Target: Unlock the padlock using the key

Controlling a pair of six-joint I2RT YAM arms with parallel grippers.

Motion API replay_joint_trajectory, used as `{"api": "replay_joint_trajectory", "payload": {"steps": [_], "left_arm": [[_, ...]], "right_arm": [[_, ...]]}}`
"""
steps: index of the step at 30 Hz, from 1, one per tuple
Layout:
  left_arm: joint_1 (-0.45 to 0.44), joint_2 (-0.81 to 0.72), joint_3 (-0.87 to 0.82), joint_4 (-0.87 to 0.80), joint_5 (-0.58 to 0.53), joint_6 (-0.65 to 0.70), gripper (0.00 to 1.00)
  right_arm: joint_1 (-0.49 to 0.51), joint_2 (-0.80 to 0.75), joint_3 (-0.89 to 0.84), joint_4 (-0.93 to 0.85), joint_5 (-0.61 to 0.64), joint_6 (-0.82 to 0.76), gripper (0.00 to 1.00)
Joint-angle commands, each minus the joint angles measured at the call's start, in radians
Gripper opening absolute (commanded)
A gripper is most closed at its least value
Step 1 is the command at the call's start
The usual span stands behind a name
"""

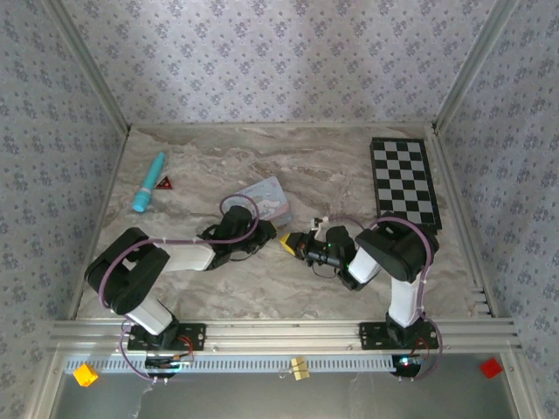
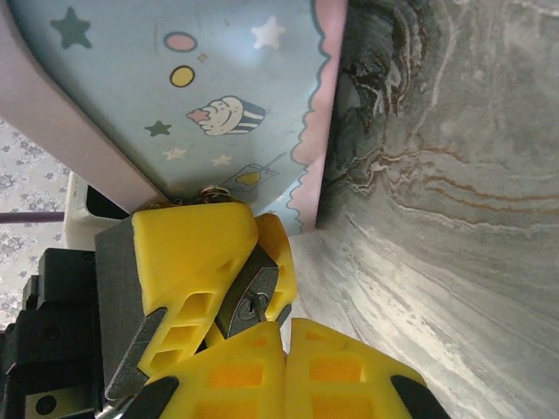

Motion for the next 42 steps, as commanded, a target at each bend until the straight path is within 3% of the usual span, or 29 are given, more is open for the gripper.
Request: {"api": "replay_joint_trajectory", "payload": {"steps": [1, 12, 42], "left_arm": [[-0.035, 0.03, 0.02, 0.037, 0.142, -0.002, 0.18], [-0.042, 0.056, 0.07, -0.047, 0.163, 0.037, 0.23], [-0.043, 0.075, 0.089, -0.079, 0.146, 0.033, 0.56]], "right_arm": [[0.013, 0.019, -0.009, 0.007, 0.038, -0.038, 0.0], [0.013, 0.035, -0.03, 0.007, 0.048, -0.049, 0.0], [0.057, -0.007, -0.103, 0.007, 0.111, -0.051, 0.0]]}}
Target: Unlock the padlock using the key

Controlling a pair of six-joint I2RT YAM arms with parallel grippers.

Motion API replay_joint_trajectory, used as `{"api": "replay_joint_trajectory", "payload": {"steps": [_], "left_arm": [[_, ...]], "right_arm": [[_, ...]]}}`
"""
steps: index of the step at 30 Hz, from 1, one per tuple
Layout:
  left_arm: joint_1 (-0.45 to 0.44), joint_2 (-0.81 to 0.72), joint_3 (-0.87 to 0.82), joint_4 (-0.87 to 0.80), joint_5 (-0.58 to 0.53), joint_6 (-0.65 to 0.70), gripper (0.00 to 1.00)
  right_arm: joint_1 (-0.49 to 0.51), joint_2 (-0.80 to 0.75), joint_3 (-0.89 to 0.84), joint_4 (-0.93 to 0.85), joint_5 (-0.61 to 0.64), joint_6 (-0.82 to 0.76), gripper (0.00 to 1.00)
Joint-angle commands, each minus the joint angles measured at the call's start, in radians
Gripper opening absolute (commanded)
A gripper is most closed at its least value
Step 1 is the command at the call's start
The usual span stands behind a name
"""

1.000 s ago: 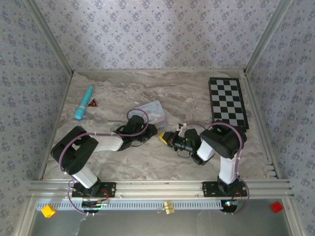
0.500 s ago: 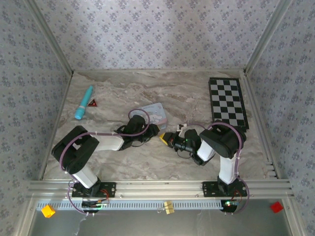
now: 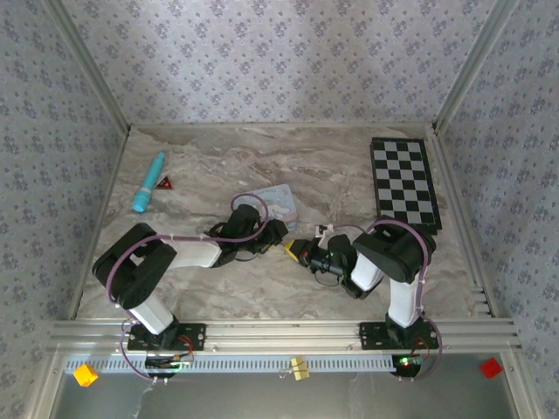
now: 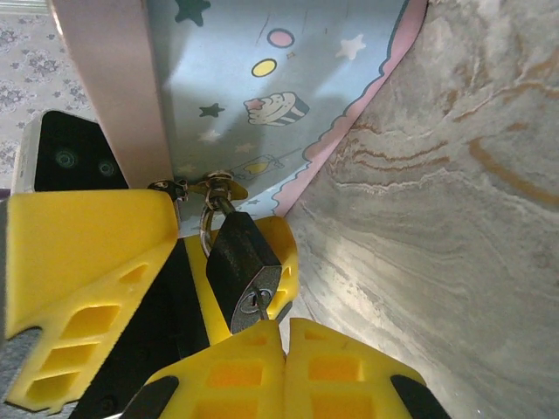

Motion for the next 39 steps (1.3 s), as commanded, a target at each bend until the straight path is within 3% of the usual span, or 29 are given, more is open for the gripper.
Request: {"api": "replay_joint_trajectory", "payload": {"steps": [1, 9, 22, 39], "left_arm": [[-0.016, 0.023, 0.028, -0.041, 0.072, -0.035, 0.57], [-0.016, 0.023, 0.036, -0.058, 0.07, -0.031, 0.56], [-0.026, 0.011, 0.023, -0.056, 0.065, -0.04, 0.31], [-0.044, 0.016, -0.007, 0.053, 0.061, -0.101, 0.18]], "right_arm": [[0.02, -0.013, -0.02, -0.05, 0.013, -0.029, 0.0], [0.062, -0.028, -0.025, -0.049, 0.034, -0.021, 0.0], [0.067, -0.06, -0.021, -0.05, 0.062, -0.027, 0.0], [0.078, -0.088, -0.011, -0.05, 0.132, 0.055, 0.0]]}}
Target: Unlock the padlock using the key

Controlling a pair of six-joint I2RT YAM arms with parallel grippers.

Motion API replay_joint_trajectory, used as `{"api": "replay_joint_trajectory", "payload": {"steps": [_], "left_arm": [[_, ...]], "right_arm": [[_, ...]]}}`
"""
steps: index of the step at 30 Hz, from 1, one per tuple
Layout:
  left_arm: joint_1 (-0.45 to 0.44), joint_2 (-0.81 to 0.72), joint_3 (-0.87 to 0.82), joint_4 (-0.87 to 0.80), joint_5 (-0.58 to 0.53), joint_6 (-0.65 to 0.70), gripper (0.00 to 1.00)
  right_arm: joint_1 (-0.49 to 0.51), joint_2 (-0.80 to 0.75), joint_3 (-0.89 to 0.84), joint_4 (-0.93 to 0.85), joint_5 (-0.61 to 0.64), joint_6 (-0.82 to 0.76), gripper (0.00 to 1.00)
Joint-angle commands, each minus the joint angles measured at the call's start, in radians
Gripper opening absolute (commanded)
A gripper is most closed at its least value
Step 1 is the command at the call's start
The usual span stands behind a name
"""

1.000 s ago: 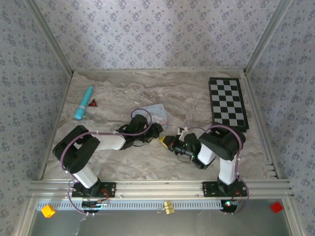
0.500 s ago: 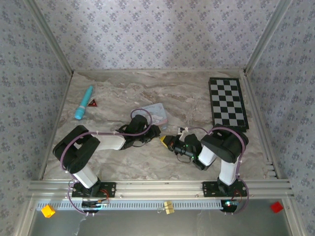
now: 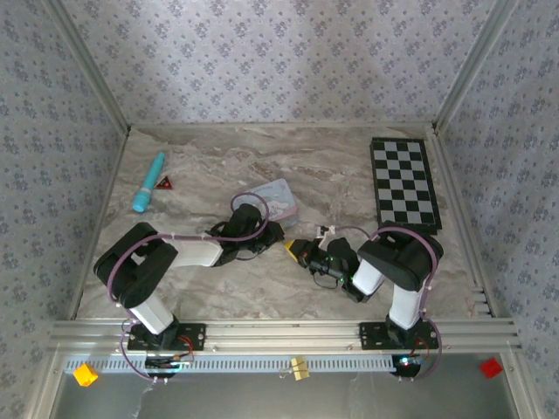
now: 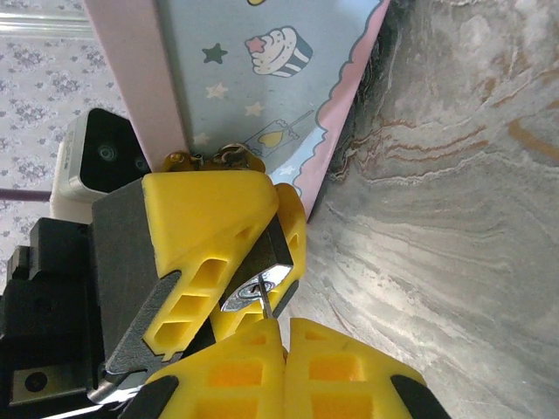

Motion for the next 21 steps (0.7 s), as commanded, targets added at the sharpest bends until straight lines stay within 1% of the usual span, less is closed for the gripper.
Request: {"api": "replay_joint_trajectory", "payload": {"steps": [1, 4, 6, 10, 14, 18, 21], "left_arm": [[-0.041, 0.011, -0.022, 0.077, 0.107, -0.108, 0.17], [-0.046, 0.01, -0.05, 0.151, 0.094, -0.163, 0.13], [-0.063, -0.008, -0.085, 0.215, 0.051, -0.21, 0.11], [-0.086, -0.038, -0.087, 0.235, 0.013, -0.247, 0.09], [-0.087, -0.05, -0.113, 0.29, -0.016, -0.287, 0.04], [-0.078, -0.049, -0.117, 0.301, -0.039, -0.297, 0.02], [-0.064, -0.02, -0.118, 0.365, -0.033, -0.327, 0.0]], "right_arm": [[0.02, -0.019, 0.014, -0.035, 0.019, 0.03, 0.0], [0.017, -0.028, 0.019, -0.034, 0.029, 0.051, 0.0], [0.015, -0.037, 0.026, -0.035, 0.029, 0.058, 0.0], [0.006, -0.048, 0.042, -0.035, 0.012, 0.063, 0.0], [0.004, -0.062, 0.042, -0.034, 0.007, 0.058, 0.0], [0.001, -0.072, 0.027, -0.034, 0.001, 0.043, 0.0], [0.0, -0.061, 0.016, -0.035, -0.001, 0.039, 0.0]]}}
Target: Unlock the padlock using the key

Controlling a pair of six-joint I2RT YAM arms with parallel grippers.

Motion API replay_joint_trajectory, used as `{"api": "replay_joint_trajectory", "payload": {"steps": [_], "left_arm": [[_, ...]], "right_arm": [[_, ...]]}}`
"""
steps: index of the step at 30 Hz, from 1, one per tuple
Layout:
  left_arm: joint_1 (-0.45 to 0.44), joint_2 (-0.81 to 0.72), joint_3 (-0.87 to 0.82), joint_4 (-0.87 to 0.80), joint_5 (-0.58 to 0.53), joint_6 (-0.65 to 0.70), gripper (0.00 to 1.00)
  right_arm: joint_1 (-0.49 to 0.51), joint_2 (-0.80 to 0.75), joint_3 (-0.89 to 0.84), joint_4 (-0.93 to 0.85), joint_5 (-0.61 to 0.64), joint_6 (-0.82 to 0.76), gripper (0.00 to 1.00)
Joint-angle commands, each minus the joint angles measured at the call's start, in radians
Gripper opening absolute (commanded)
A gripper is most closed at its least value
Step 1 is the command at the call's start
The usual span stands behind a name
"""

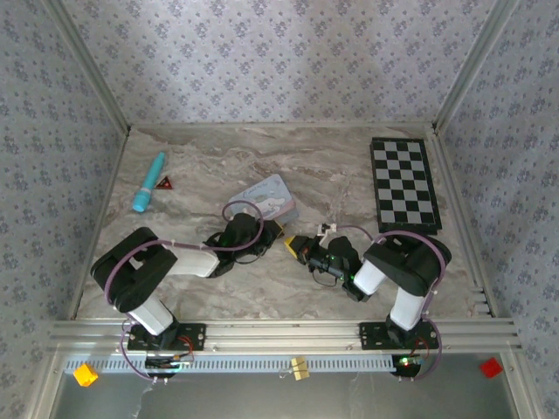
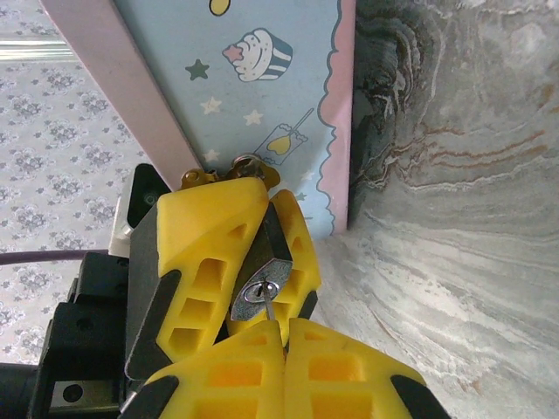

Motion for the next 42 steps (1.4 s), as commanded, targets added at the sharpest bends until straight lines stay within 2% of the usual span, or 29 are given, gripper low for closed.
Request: {"api": "replay_joint_trajectory", "payload": {"steps": [1, 12, 16, 26, 38, 42], "left_arm": [[-0.019, 0.016, -0.001, 0.127, 0.101, -0.097, 0.0], [0.004, -0.018, 0.005, 0.064, 0.099, -0.075, 0.0], [0.006, -0.018, -0.012, 0.087, 0.084, -0.082, 0.0], [0.005, -0.005, -0.01, 0.163, 0.067, -0.084, 0.0], [-0.048, -0.01, -0.023, 0.231, 0.061, -0.086, 0.0], [-0.096, -0.015, -0.003, 0.21, 0.039, -0.055, 0.0]], "right_arm": [[0.002, 0.002, 0.009, -0.012, -0.019, -0.014, 0.0], [-0.018, -0.031, -0.024, -0.011, -0.016, -0.016, 0.0], [-0.034, -0.046, -0.029, -0.012, -0.027, -0.008, 0.0], [0.003, -0.036, 0.001, -0.012, -0.016, 0.012, 0.0], [-0.04, -0.051, 0.062, -0.011, -0.044, 0.08, 0.0], [-0.057, -0.049, 0.066, -0.012, -0.051, 0.084, 0.0]]}}
